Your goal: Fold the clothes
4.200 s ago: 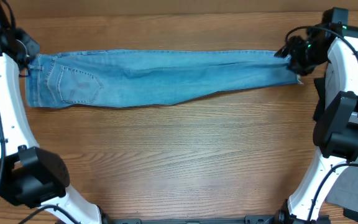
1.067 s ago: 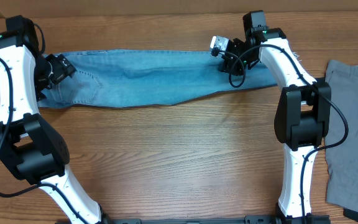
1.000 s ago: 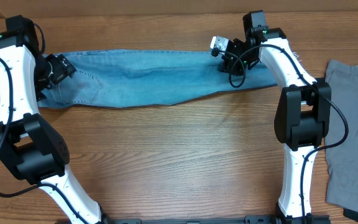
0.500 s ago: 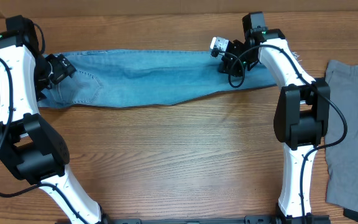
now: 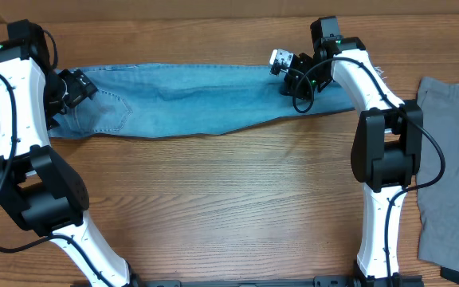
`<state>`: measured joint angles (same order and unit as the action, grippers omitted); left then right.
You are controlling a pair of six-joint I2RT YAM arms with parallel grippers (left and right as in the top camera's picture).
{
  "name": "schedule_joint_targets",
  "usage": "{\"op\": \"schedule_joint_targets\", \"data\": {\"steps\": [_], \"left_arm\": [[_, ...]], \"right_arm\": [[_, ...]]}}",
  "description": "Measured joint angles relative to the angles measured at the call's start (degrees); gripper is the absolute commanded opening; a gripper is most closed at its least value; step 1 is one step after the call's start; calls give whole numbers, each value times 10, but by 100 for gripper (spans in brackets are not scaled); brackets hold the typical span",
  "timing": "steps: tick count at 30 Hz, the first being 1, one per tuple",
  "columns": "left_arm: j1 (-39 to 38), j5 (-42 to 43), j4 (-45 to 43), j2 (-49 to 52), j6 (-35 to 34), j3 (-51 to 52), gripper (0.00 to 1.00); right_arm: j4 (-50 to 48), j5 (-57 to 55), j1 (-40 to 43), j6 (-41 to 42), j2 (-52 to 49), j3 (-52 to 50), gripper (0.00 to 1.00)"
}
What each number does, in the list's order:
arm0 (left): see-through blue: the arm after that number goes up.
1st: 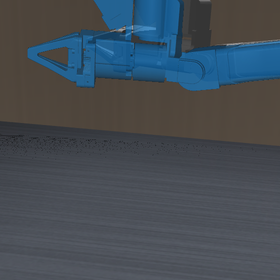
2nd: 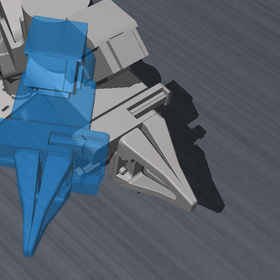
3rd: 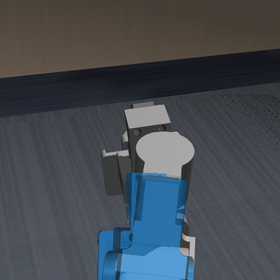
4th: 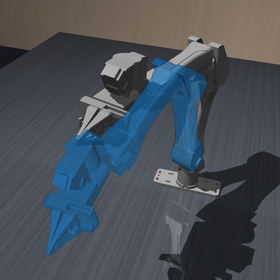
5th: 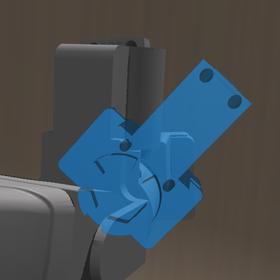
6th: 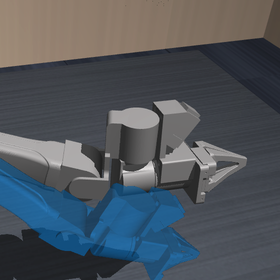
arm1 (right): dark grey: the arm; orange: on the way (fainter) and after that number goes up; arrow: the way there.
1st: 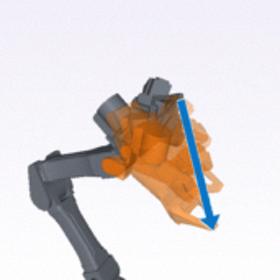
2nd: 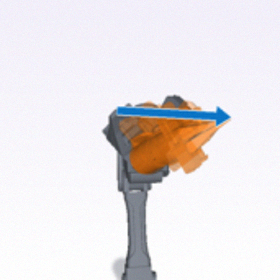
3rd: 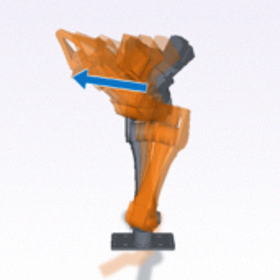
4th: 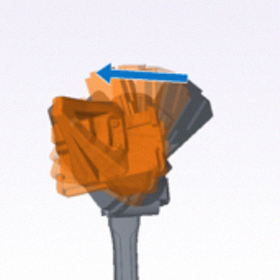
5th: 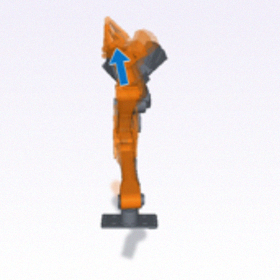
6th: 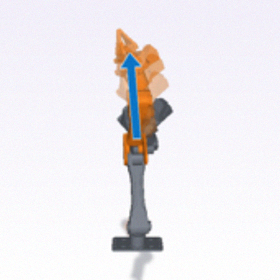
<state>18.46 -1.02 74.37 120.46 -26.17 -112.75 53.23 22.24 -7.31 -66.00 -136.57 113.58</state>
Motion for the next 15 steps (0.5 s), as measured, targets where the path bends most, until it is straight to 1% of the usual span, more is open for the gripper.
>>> {"op": "schedule_joint_targets", "data": {"steps": [10,12,15], "left_arm": [[0,0,0,0,0,0,100],[0,0,0,0,0,0,100],[0,0,0,0,0,0,100]], "right_arm": [[-6,0,0,0,0,0,41],[-14,0,0,0,0,0,40],[-20,0,0,1,0,0,35]]}}
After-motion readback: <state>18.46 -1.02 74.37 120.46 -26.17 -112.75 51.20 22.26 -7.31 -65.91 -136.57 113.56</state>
